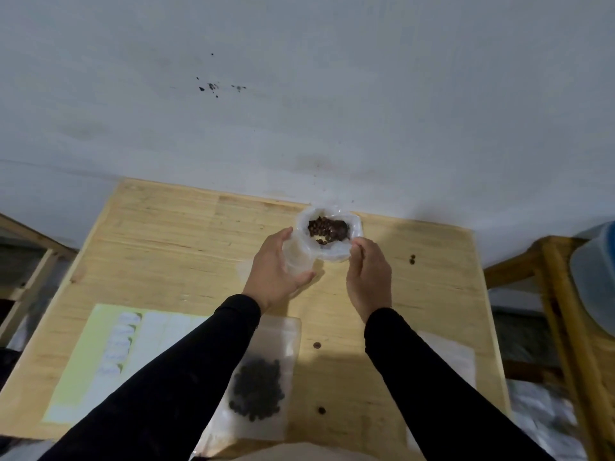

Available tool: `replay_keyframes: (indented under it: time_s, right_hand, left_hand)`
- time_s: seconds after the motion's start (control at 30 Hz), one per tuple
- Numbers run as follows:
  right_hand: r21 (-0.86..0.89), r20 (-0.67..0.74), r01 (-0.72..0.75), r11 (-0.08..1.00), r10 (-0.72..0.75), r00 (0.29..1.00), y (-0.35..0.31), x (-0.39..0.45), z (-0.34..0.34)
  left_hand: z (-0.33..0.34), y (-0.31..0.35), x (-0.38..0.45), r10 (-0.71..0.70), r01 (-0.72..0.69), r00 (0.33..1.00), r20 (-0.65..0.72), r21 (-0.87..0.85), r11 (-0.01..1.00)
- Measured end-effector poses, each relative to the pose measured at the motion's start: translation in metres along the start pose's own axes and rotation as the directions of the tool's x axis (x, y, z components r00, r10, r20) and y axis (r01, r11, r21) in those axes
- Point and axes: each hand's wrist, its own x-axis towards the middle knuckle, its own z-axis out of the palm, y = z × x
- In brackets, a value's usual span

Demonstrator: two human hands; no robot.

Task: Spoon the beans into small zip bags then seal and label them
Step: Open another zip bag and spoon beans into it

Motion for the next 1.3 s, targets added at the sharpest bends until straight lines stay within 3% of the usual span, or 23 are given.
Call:
replay_keyframes:
  time_s: [0.03,0.1,0.17,0.23,0.33,0.53,0.9,1.0,1.17,1.3]
  right_hand:
    - [0.107,0.0,-0.141,0.984,0.142,0.99,0.001,0.0,0.001]
    - [0.349,0.058,-0.387,0.854,0.392,0.918,0.004,0.003,0.003]
    - [0.524,0.158,-0.507,0.685,0.507,0.847,0.006,0.008,0.002]
    - [0.607,0.262,-0.565,0.559,0.53,0.807,0.007,0.014,0.0]
    - [0.63,0.376,-0.629,0.456,0.529,0.761,0.006,0.022,-0.003]
    - [0.689,0.423,-0.665,0.289,0.584,0.693,0.011,0.03,-0.011]
    - [0.76,0.319,-0.549,0.349,0.536,0.782,-0.008,0.037,-0.05]
    - [0.723,0.312,-0.527,0.447,0.469,0.826,-0.02,0.034,-0.058]
    - [0.554,0.27,-0.365,0.749,0.254,0.929,-0.04,0.025,-0.056]
    - [0.53,0.139,-0.251,0.81,0.209,0.968,-0.042,0.03,-0.053]
  left_hand:
    - [0.0,0.0,0.002,0.0,0.0,1.0,0.01,0.009,1.0]
    - [0.0,-0.001,0.007,0.001,-0.002,1.0,0.029,0.025,1.0]
    - [0.0,-0.001,0.011,0.004,-0.006,0.999,0.044,0.027,1.0]
    - [0.001,-0.002,0.013,0.006,-0.008,0.999,0.052,0.03,1.0]
    - [0.002,-0.002,0.016,-0.003,0.002,0.998,0.057,0.014,1.0]
    - [0.002,-0.003,0.017,0.001,-0.001,0.998,0.067,0.01,1.0]
    - [-0.003,0.003,0.012,-0.01,0.011,1.0,0.027,-0.037,0.999]
    - [-0.004,0.004,0.011,-0.013,0.014,1.0,0.019,-0.054,0.998]
    - [-0.002,0.009,0.012,-0.019,0.02,1.0,0.009,-0.065,0.998]
    - [-0.001,0.008,0.011,-0.034,0.036,0.999,0.017,-0.107,0.994]
